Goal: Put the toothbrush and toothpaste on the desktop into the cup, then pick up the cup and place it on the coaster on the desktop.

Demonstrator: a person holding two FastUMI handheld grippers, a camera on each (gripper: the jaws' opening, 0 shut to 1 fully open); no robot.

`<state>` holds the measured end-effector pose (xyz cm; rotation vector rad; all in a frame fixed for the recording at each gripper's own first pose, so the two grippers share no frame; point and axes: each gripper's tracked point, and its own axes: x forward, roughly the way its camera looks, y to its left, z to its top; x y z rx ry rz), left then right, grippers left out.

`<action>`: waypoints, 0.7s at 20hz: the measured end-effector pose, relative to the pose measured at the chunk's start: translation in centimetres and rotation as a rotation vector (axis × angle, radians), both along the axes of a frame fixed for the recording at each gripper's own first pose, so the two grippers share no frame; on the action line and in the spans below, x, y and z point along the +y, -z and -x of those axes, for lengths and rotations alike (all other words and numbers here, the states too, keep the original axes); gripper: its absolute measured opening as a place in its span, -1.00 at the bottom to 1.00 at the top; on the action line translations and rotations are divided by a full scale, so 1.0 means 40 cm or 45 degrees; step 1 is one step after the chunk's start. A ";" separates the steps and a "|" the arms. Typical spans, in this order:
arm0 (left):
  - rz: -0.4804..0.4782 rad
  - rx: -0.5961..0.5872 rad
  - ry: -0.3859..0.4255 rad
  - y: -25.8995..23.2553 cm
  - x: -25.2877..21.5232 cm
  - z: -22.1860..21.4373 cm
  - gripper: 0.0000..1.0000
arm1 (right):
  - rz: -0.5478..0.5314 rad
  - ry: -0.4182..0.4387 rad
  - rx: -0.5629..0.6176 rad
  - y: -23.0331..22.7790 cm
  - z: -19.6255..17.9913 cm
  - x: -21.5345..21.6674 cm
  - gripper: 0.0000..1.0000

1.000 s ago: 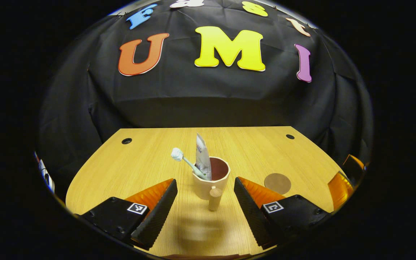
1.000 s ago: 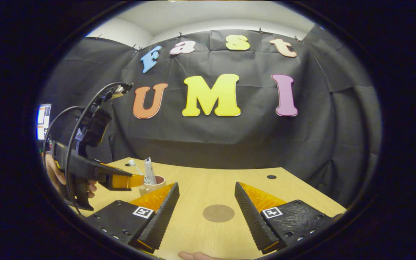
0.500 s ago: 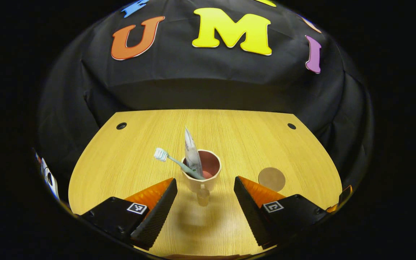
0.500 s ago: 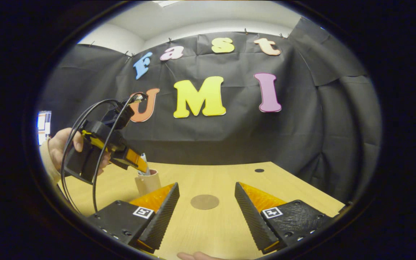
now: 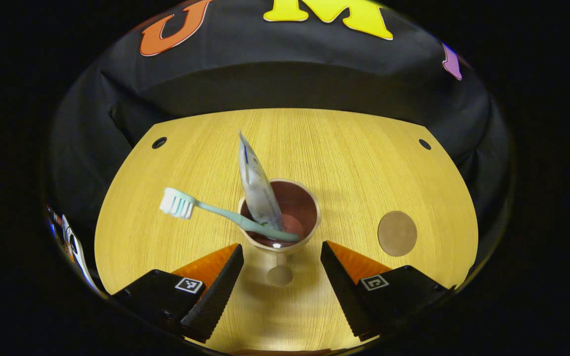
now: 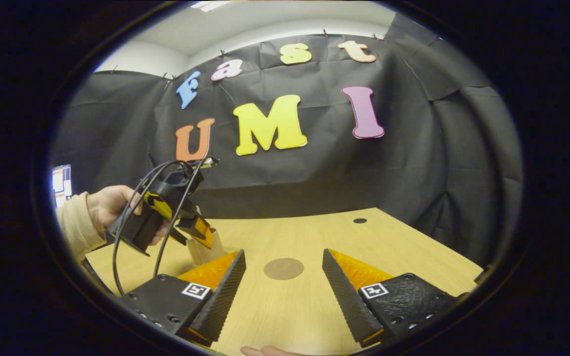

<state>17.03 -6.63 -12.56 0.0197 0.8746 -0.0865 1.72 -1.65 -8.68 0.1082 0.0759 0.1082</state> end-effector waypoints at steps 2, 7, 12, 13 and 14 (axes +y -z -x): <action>-0.008 0.034 0.001 0.018 -0.006 -0.013 0.93 | -0.002 0.009 0.007 0.005 -0.007 -0.007 0.88; -0.018 0.146 -0.024 0.077 0.015 -0.014 0.68 | -0.009 0.017 0.050 0.036 -0.021 -0.006 0.91; 0.049 0.208 -0.034 0.108 -0.005 -0.003 0.33 | -0.003 0.004 0.074 0.056 -0.026 0.008 0.92; 0.062 0.211 -0.033 0.110 -0.007 0.000 0.41 | 0.003 0.003 0.070 0.054 -0.023 0.009 0.99; 0.085 0.224 -0.035 0.120 -0.006 0.007 0.22 | 0.009 0.002 0.064 0.050 -0.021 0.010 0.99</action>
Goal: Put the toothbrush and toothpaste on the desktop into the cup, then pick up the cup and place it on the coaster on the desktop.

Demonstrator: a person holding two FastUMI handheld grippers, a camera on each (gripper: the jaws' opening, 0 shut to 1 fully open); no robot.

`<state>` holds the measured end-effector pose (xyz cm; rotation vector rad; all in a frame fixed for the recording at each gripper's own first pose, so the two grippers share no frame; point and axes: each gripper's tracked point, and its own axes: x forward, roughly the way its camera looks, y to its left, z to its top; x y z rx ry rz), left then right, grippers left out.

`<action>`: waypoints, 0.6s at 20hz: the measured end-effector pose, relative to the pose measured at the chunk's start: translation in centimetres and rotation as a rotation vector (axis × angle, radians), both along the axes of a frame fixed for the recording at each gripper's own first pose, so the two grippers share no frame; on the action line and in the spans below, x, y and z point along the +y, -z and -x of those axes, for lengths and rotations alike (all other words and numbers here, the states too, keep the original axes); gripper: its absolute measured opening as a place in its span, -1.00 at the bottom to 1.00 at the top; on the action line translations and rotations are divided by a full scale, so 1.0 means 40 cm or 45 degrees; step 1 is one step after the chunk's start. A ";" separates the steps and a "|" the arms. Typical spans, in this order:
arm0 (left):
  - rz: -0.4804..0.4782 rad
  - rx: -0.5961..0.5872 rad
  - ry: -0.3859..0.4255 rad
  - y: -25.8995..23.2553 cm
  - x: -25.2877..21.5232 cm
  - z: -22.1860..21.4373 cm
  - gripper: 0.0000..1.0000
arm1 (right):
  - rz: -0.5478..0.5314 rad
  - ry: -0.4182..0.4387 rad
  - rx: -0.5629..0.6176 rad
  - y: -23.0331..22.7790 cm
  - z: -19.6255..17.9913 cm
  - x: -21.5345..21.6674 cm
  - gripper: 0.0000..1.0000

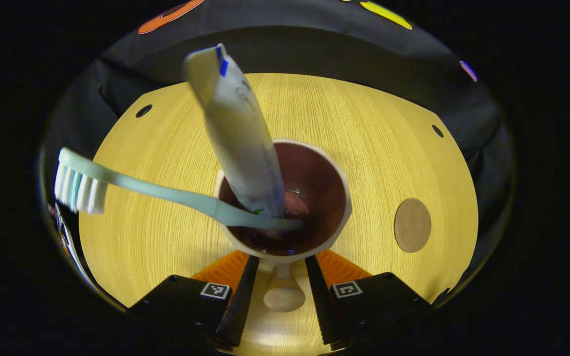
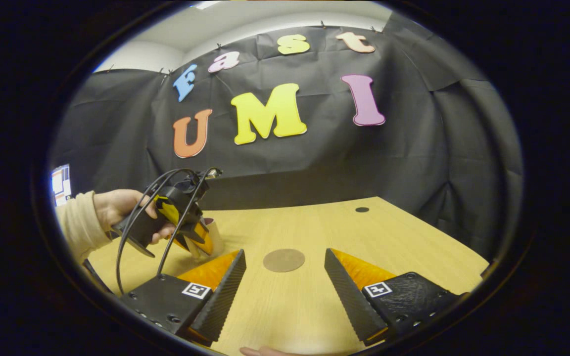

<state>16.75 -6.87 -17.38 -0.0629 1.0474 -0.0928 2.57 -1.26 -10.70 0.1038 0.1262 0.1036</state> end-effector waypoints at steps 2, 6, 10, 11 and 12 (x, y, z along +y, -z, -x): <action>0.014 -0.014 -0.038 0.007 -0.002 0.000 -0.35 | 0.008 0.001 -0.012 -0.004 -0.001 0.001 0.92; 0.059 -0.054 -0.059 -0.002 0.010 -0.004 -0.43 | 0.006 0.001 -0.015 -0.005 -0.001 -0.002 0.99; 0.053 -0.124 -0.070 -0.018 0.017 -0.001 -0.46 | 0.000 0.005 -0.011 -0.001 -0.006 -0.005 0.93; 0.049 -0.143 -0.066 -0.028 0.013 -0.001 -0.46 | 0.002 0.006 -0.011 -0.001 -0.007 -0.004 0.92; 0.049 -0.160 -0.060 -0.036 0.007 0.001 -0.47 | 0.004 0.007 -0.008 0.003 -0.006 -0.004 0.92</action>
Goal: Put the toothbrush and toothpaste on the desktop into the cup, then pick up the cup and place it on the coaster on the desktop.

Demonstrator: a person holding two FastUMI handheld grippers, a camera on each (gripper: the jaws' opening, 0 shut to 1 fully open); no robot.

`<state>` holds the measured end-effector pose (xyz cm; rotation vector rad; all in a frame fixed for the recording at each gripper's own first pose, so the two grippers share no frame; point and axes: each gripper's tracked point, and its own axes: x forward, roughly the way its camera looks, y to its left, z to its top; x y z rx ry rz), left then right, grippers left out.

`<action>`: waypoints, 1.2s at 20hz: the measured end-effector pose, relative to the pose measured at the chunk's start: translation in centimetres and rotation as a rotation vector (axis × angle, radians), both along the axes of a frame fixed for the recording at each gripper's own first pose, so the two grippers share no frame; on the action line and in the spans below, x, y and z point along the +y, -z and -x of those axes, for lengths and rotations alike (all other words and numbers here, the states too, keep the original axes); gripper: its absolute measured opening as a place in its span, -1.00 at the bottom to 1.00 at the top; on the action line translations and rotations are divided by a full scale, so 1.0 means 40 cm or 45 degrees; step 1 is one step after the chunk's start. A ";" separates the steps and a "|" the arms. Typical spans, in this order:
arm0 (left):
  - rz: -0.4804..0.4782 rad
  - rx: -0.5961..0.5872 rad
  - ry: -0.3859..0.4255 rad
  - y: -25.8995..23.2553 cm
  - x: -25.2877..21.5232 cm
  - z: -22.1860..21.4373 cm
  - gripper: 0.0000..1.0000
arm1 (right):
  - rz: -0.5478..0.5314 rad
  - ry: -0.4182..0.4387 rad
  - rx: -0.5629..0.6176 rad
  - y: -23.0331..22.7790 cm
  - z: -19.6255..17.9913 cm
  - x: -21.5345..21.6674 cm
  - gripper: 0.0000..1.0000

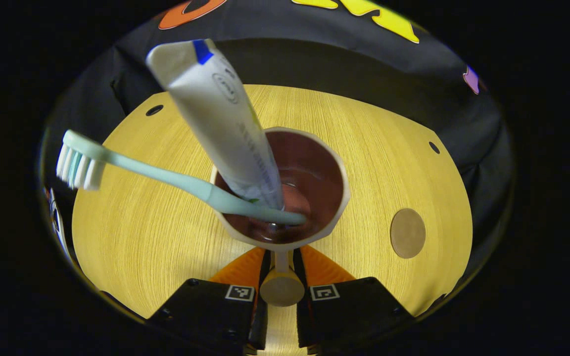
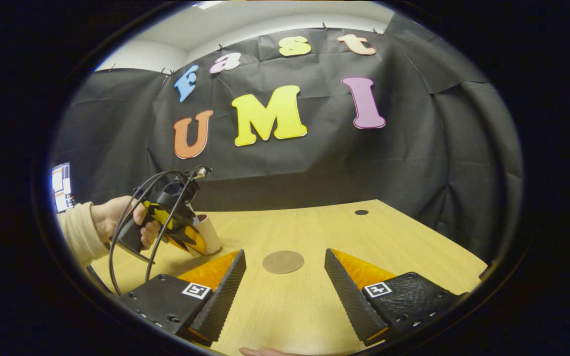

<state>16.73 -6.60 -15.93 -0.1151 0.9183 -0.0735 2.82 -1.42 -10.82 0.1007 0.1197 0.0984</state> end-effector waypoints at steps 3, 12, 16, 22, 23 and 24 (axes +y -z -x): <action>-0.028 -0.056 0.040 -0.049 -0.024 0.008 -0.48 | 0.001 -0.001 0.003 0.001 -0.001 0.002 0.97; -0.102 -0.118 0.271 -0.118 -0.246 0.043 -0.48 | -0.021 0.059 -0.008 -0.006 -0.014 -0.046 0.93; -0.104 -0.107 0.348 -0.102 -0.344 0.052 -0.48 | -0.053 0.089 0.026 0.004 -0.029 -0.074 0.92; -0.110 -0.048 0.432 -0.053 -0.450 0.082 -0.47 | -0.071 0.097 0.057 0.018 -0.036 -0.080 0.92; -0.120 -0.042 0.437 -0.047 -0.455 0.082 -0.48 | -0.070 0.099 0.058 0.019 -0.037 -0.083 0.92; -0.130 -0.033 0.443 -0.038 -0.456 0.078 -0.48 | -0.070 0.099 0.057 0.018 -0.036 -0.082 0.92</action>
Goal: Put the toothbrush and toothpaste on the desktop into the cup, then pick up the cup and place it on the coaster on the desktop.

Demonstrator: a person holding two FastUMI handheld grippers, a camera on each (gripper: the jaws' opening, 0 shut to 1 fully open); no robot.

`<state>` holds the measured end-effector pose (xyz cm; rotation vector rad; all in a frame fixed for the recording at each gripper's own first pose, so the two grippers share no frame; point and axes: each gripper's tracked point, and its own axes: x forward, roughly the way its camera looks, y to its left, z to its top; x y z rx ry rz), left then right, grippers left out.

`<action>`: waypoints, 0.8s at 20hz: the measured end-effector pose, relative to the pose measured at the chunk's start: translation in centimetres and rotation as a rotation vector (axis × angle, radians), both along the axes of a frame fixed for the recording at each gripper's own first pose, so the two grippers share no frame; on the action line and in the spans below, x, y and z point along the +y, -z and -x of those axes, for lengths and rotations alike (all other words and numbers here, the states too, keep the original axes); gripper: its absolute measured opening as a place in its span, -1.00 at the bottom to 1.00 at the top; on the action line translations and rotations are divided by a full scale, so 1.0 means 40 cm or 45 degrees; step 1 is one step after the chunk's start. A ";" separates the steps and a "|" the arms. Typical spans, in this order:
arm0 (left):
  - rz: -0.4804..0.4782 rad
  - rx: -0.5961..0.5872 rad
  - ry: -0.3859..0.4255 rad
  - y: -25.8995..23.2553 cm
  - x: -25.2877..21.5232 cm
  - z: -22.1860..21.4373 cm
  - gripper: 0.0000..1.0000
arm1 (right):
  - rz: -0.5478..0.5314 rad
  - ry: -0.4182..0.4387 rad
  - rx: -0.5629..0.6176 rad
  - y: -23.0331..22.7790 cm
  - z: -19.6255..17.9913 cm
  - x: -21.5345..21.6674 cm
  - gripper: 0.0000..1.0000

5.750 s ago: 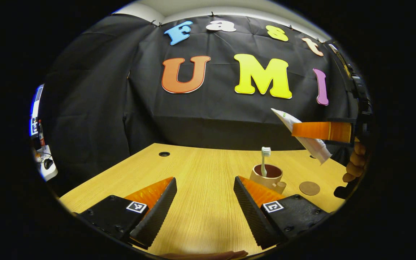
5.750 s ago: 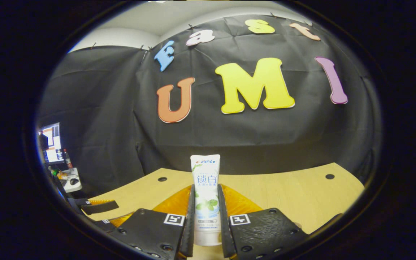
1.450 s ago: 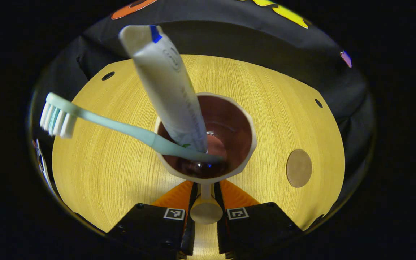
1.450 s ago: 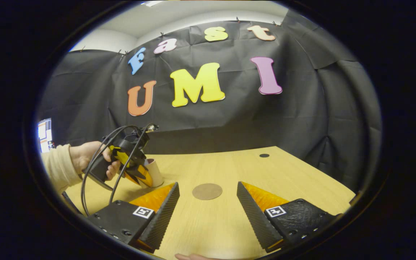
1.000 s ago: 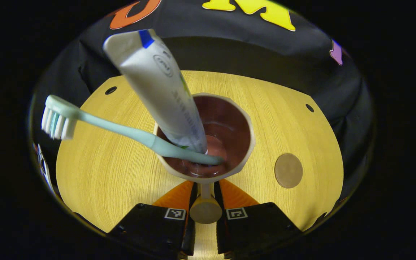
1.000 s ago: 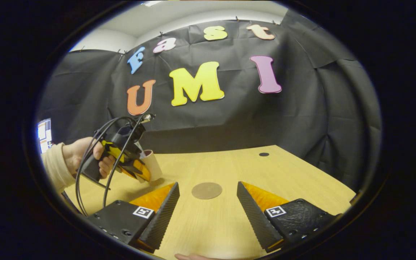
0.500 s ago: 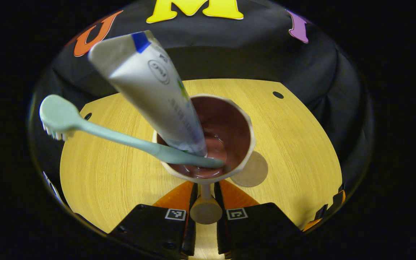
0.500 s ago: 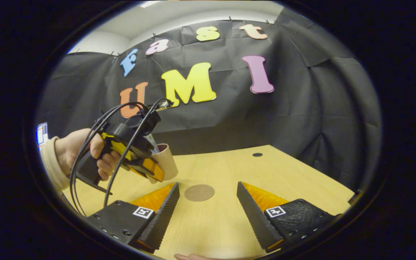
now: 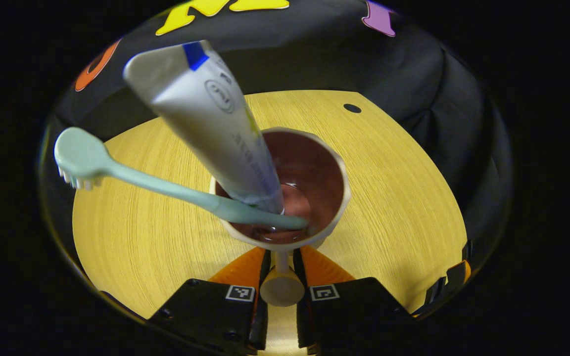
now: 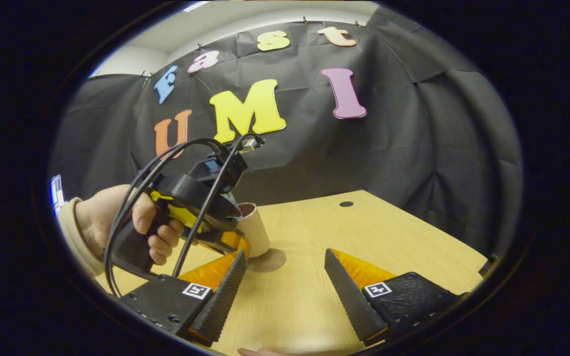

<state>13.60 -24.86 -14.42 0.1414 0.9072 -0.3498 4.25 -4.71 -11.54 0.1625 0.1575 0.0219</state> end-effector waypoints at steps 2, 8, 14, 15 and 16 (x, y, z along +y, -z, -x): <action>-0.012 0.008 0.013 0.008 -0.008 0.000 -0.46 | -0.001 0.006 -0.001 -0.001 -0.001 -0.005 0.87; -0.032 -0.078 0.029 -0.048 -0.002 -0.010 -0.29 | -0.021 0.014 0.022 0.009 -0.002 -0.009 0.93; 0.013 -0.139 0.007 -0.125 0.022 0.004 -0.16 | -0.007 0.016 0.018 0.009 -0.001 -0.010 0.92; 0.027 -0.152 0.006 -0.132 0.031 0.013 -0.16 | -0.006 0.017 0.020 0.009 -0.002 -0.009 0.92; 0.042 -0.167 0.003 -0.149 0.034 0.018 -0.16 | -0.005 0.016 0.024 0.012 -0.001 -0.009 0.97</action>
